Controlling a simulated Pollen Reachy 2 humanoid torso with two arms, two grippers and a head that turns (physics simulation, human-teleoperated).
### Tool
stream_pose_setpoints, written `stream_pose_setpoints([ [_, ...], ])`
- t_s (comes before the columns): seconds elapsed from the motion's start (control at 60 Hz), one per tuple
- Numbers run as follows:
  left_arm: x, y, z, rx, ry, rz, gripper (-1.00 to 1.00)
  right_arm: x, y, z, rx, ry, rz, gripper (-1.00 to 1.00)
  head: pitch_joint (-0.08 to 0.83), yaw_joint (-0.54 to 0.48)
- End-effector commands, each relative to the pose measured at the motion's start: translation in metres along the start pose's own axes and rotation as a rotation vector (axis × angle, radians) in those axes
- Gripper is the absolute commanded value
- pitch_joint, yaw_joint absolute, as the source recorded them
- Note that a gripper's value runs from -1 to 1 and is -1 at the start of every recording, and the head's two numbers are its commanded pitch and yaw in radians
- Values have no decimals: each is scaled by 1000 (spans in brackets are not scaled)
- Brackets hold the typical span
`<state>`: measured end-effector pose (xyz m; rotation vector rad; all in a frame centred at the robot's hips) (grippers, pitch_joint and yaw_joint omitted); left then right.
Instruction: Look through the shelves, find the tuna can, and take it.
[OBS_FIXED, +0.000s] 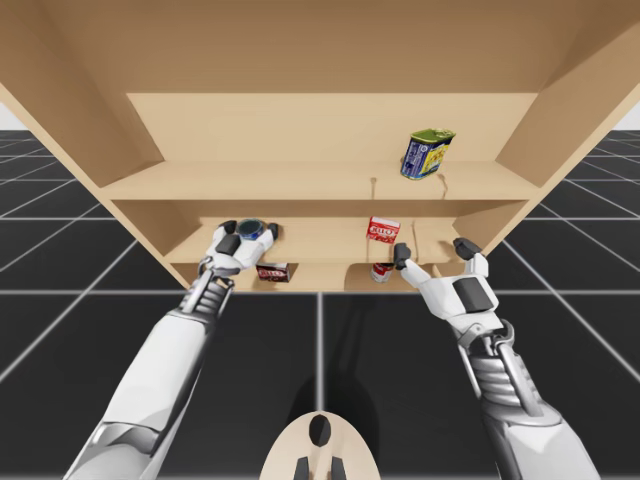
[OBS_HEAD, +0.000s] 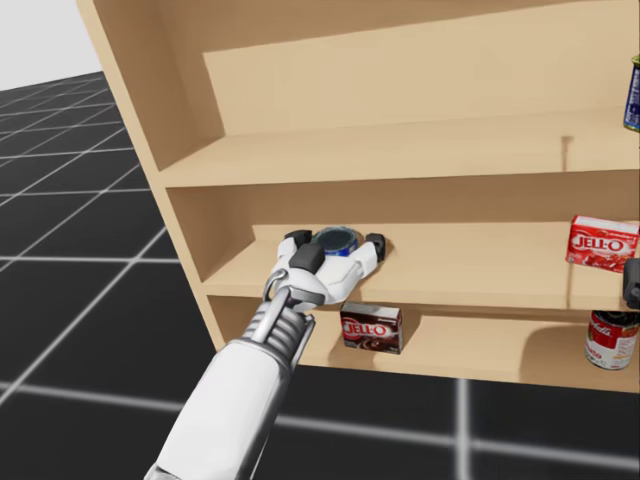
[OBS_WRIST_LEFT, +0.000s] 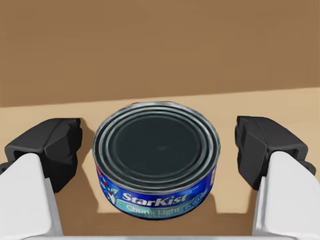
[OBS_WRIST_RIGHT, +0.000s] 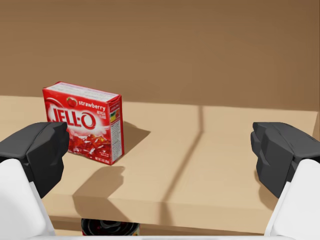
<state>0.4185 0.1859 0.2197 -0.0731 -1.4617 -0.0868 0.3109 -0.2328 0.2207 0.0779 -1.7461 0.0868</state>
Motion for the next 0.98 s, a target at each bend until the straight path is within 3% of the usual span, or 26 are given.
stream_pose_setpoints([
  [0.017, -20, -11, -8, -22, 55, 15, 1000, 0, 0, 0, 0, -1, -7, -1000, 416, 297],
  [0.2, -13, -11, -3, -28, 30, 23, 1000, 0, 0, 0, -1, -3, -8, -1000, 416, 295],
  [0.45, 24, -14, 29, -34, -76, 4, 1000, 0, 0, 0, -1, -3, -10, -1000, 416, 294],
  [0.667, 54, -19, 77, -50, -183, -52, 1000, 1, 0, 0, -1, -6, -11, -1000, 415, 295],
  [0.983, 46, -13, 154, -84, -204, -89, 1000, 1, -1, 1, 9, -4, -4, -1000, 418, 289],
])
